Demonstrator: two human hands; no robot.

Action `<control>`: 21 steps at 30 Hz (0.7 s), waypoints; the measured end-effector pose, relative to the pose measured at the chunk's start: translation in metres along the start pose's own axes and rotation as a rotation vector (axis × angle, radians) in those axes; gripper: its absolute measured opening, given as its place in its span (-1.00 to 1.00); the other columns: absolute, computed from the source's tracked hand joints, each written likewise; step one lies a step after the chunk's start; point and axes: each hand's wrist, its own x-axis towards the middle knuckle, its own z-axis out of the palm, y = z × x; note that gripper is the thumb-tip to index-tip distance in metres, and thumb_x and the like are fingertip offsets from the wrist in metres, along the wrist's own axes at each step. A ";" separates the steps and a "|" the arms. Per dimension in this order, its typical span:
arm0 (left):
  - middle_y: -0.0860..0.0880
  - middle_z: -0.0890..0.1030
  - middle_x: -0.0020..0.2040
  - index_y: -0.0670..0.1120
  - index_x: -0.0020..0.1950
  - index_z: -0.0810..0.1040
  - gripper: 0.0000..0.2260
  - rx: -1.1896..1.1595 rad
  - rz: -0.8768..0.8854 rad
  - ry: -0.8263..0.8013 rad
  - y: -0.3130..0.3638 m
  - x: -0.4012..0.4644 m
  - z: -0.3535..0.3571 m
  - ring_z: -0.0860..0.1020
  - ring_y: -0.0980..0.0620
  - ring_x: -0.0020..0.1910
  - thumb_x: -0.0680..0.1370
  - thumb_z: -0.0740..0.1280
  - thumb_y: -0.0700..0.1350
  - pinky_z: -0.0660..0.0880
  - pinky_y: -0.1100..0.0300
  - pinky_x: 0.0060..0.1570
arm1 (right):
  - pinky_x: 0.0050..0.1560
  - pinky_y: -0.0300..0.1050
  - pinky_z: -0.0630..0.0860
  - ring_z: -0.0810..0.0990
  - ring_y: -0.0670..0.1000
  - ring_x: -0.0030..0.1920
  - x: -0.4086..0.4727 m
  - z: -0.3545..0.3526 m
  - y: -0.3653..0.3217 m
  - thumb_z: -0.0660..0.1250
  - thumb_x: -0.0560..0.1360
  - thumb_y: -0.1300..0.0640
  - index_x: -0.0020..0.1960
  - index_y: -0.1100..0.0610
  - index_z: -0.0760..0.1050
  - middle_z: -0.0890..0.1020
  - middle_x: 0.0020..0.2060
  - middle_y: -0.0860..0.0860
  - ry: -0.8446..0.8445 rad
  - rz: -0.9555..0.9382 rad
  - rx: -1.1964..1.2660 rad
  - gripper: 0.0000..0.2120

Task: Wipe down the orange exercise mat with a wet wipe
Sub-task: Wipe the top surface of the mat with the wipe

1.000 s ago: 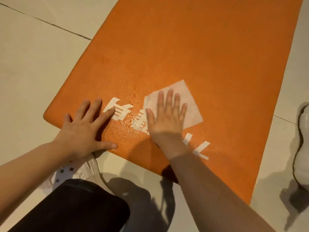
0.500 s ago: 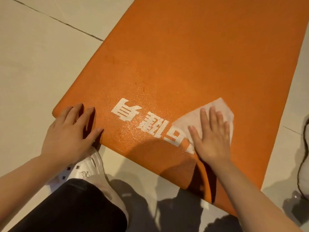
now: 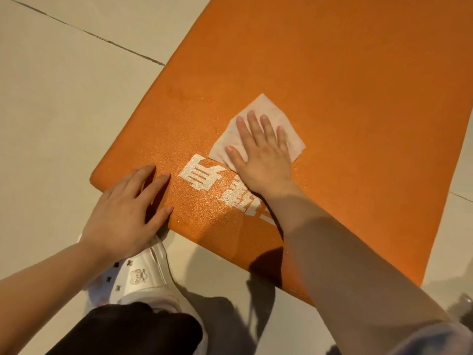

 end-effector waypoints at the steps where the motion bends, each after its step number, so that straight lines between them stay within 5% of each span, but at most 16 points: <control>1: -0.13 0.32 0.51 0.02 0.54 0.31 -0.36 0.003 -0.003 -0.004 0.000 -0.001 -0.001 0.32 -0.21 0.46 0.56 0.01 0.32 0.35 -0.23 0.34 | 0.51 0.06 -0.37 -0.30 0.00 0.56 -0.007 -0.002 0.015 -0.19 0.62 -0.31 0.60 -0.09 -0.23 -0.24 0.58 -0.07 0.004 0.037 0.017 -0.36; 9: -0.16 0.32 0.50 -0.01 0.54 0.31 -0.30 0.033 0.002 -0.016 0.003 0.002 -0.005 0.31 -0.23 0.44 0.53 -0.03 0.36 0.33 -0.24 0.34 | 0.54 0.17 -0.18 -0.14 0.07 0.58 -0.145 -0.006 0.162 -0.23 0.58 -0.34 0.61 0.00 -0.12 -0.10 0.60 0.04 0.110 0.634 0.080 -0.30; 14: -0.18 0.34 0.49 -0.02 0.53 0.31 -0.27 0.038 -0.006 -0.018 0.006 0.000 -0.008 0.31 -0.25 0.44 0.51 -0.02 0.39 0.33 -0.27 0.31 | 0.51 0.23 -0.19 -0.16 0.19 0.57 -0.159 0.005 0.143 -0.20 0.62 -0.24 0.61 0.11 -0.15 -0.11 0.59 0.15 0.108 0.826 0.156 -0.32; 17: -0.16 0.33 0.49 0.01 0.54 0.30 -0.26 0.032 -0.020 -0.021 0.004 -0.001 -0.007 0.30 -0.23 0.45 0.49 -0.03 0.41 0.32 -0.26 0.33 | 0.50 0.28 -0.15 -0.04 0.26 0.57 -0.134 0.026 0.084 -0.12 0.64 -0.15 0.60 0.18 -0.01 0.01 0.58 0.20 0.173 0.731 0.163 -0.37; 21: -0.15 0.33 0.49 0.01 0.54 0.30 -0.25 0.037 -0.012 -0.017 0.003 0.001 -0.006 0.30 -0.21 0.45 0.49 -0.03 0.43 0.36 -0.26 0.30 | 0.49 0.24 -0.06 0.14 0.27 0.53 -0.111 0.047 -0.022 -0.06 0.59 -0.15 0.55 0.18 0.15 0.20 0.53 0.19 0.205 0.351 0.153 -0.37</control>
